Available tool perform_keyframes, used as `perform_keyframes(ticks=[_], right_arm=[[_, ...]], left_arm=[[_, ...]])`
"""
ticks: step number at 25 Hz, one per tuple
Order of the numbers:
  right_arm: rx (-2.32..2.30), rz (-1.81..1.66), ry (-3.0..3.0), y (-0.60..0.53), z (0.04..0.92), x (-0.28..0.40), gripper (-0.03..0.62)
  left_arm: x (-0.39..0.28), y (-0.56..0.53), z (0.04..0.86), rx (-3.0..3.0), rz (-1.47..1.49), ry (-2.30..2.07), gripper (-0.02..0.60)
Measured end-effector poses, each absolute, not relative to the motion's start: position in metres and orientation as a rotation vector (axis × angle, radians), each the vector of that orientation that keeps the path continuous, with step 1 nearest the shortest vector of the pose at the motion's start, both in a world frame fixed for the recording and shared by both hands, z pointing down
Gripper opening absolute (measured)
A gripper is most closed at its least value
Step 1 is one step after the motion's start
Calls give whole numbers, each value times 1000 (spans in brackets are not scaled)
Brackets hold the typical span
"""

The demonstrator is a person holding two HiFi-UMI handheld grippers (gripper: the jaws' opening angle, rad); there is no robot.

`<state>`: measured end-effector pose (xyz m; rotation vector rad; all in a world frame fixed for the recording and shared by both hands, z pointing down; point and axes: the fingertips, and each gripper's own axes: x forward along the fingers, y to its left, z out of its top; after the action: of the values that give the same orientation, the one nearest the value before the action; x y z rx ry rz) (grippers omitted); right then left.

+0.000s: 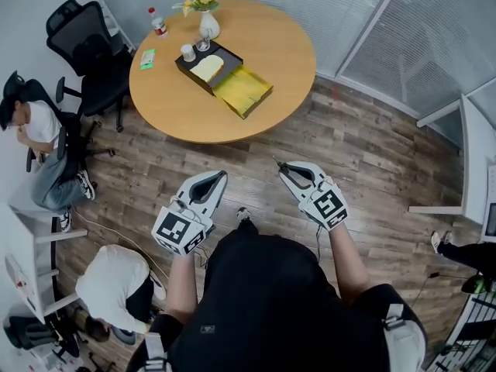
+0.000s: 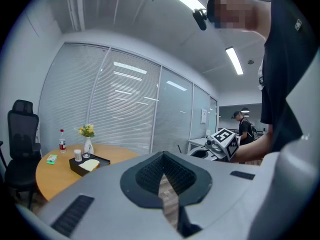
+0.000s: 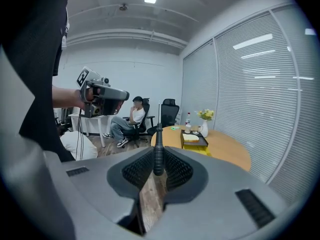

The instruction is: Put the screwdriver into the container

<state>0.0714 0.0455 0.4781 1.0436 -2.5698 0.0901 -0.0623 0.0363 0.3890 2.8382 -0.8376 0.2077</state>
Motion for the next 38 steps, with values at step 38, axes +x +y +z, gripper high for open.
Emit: perform_keyframes(ticks=[38], right_arm=[[654,20,-2621,-140,513,153,58]], left_arm=[[13,-115,402,2658,253,-1232,5]])
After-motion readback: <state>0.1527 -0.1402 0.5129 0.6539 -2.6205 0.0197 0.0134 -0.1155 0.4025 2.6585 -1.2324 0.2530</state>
